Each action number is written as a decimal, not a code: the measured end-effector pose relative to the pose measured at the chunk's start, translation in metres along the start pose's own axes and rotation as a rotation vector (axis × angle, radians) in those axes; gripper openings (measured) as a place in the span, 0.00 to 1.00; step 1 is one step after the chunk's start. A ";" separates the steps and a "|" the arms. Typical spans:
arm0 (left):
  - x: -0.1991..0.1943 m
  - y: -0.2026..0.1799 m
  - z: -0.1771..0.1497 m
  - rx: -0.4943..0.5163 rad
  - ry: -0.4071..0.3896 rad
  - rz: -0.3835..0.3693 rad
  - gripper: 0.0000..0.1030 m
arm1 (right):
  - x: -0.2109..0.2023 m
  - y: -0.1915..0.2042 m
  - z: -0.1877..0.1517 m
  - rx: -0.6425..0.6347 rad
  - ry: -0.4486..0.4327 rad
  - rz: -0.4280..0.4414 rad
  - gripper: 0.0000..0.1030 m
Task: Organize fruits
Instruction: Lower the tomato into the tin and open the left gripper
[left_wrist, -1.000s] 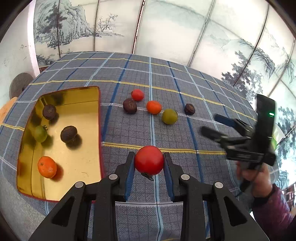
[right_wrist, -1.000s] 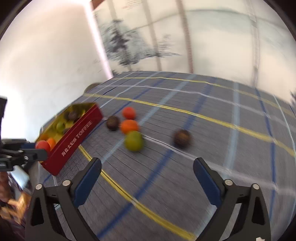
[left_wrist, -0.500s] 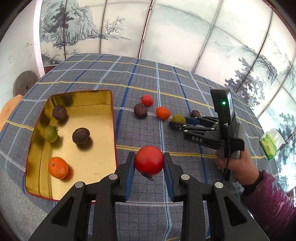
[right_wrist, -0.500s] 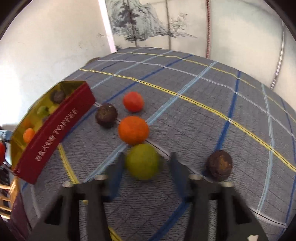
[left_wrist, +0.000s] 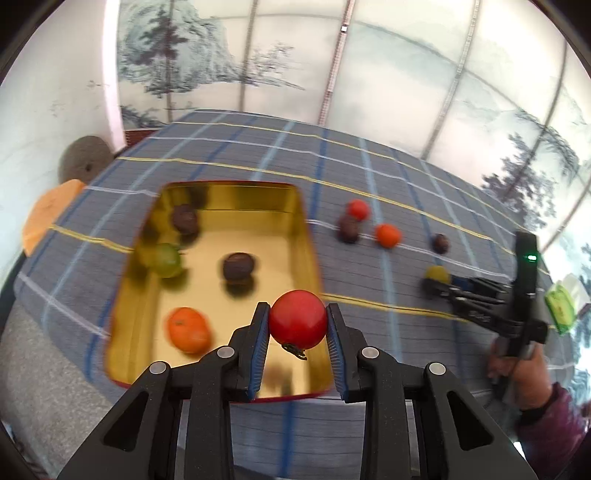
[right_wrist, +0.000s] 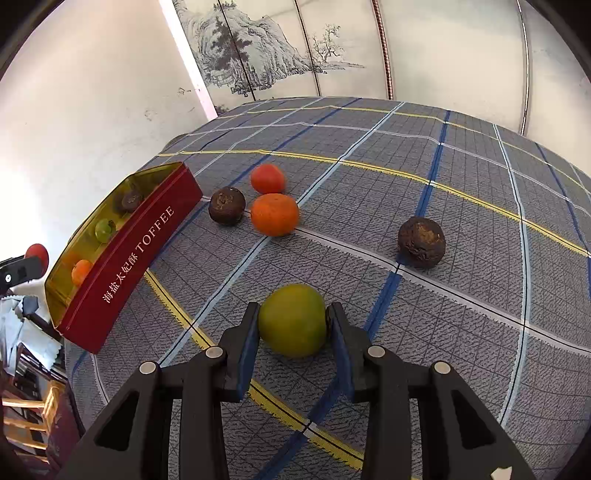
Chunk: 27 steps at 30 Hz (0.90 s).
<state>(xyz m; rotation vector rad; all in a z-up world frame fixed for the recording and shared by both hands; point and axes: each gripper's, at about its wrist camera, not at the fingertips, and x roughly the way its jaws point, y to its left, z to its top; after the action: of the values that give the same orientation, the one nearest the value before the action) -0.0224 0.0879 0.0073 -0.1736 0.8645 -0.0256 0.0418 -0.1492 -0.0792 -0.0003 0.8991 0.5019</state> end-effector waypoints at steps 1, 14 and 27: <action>0.001 0.006 0.000 -0.002 -0.002 0.013 0.30 | 0.001 0.000 0.000 -0.002 0.001 -0.001 0.34; 0.023 0.039 -0.004 0.017 0.013 0.059 0.30 | 0.000 0.001 0.000 -0.004 0.002 -0.002 0.34; 0.042 0.017 -0.008 0.070 0.031 0.057 0.31 | 0.000 0.001 0.000 -0.004 0.002 -0.002 0.34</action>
<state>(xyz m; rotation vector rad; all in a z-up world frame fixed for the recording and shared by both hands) -0.0019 0.0992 -0.0328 -0.0832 0.8980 -0.0055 0.0415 -0.1481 -0.0786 -0.0055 0.9001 0.5017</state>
